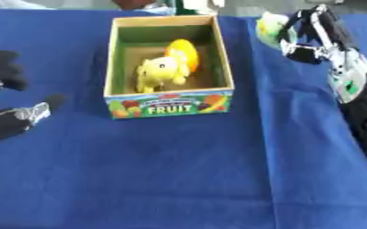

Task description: Pick up objects on the table and place them in the box.

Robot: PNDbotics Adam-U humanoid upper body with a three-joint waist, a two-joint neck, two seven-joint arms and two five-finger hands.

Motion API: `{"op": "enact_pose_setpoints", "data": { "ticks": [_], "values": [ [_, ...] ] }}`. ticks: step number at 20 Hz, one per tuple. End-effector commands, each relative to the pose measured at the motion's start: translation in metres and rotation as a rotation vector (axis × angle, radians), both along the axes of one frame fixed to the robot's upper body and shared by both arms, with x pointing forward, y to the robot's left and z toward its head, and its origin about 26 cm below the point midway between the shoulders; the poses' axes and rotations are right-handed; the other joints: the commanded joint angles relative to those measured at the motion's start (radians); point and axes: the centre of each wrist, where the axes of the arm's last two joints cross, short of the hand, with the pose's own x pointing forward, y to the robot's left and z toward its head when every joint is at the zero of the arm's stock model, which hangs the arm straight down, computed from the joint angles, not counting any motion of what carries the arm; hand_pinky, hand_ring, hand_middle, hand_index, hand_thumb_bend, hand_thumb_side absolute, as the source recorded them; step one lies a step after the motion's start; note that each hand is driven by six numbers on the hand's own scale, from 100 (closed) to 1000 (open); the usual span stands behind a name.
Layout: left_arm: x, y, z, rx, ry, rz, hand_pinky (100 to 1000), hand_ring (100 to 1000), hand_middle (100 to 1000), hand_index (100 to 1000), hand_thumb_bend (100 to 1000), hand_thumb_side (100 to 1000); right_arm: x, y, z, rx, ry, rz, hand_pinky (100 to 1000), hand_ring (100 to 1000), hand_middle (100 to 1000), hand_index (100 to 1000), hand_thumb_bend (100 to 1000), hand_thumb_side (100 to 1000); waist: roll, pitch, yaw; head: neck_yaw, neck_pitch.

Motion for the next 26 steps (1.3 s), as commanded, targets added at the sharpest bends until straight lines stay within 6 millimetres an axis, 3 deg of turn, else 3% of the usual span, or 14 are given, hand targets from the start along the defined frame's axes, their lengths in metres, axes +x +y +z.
{"op": "enact_pose_setpoints", "data": {
  "ticks": [1,11,17,21,22,24,25,26],
  "values": [
    [-0.003,0.0,0.007,0.011,-0.024,-0.007,553,519,529,711,778,100,0.001,0.01,0.035,0.014,-0.083,0.068,276,407,107,237,100,165,0.004,-0.025,0.0,-0.004,0.004],
    [-0.004,-0.002,0.01,0.011,-0.034,-0.025,553,518,528,711,781,100,-0.004,0.066,0.068,0.019,-0.136,0.298,275,396,106,229,100,146,-0.003,-0.041,0.023,-0.027,0.009],
    [-0.004,-0.004,0.012,0.007,-0.045,-0.039,554,518,527,710,785,100,-0.006,0.094,0.065,0.002,-0.116,0.382,278,398,106,230,100,148,-0.009,-0.049,0.046,-0.041,0.008],
    [-0.004,-0.004,0.013,0.004,-0.049,-0.04,554,518,527,710,786,100,-0.006,0.1,0.058,-0.019,-0.099,0.403,298,418,120,247,100,153,-0.012,-0.051,0.051,-0.04,0.005],
    [-0.004,-0.004,0.013,0.003,-0.049,-0.039,554,518,527,710,786,100,-0.006,0.099,0.057,-0.023,-0.093,0.402,315,436,136,265,100,148,-0.013,-0.052,0.051,-0.039,0.005],
    [-0.004,-0.004,0.013,0.001,-0.047,-0.037,554,518,527,710,787,100,-0.005,0.097,0.053,-0.045,-0.072,0.393,408,547,269,408,100,120,-0.014,-0.052,0.051,-0.037,0.004],
    [-0.004,-0.004,0.012,0.0,-0.046,-0.036,554,517,527,710,787,100,-0.005,0.095,0.052,-0.068,-0.057,0.389,500,695,458,601,100,100,-0.015,-0.053,0.05,-0.037,0.003],
    [-0.004,-0.003,0.012,0.0,-0.045,-0.035,554,517,527,710,787,100,-0.004,0.092,0.05,-0.095,-0.04,0.381,528,741,513,655,100,100,-0.015,-0.053,0.049,-0.036,0.003]
  ]
}}
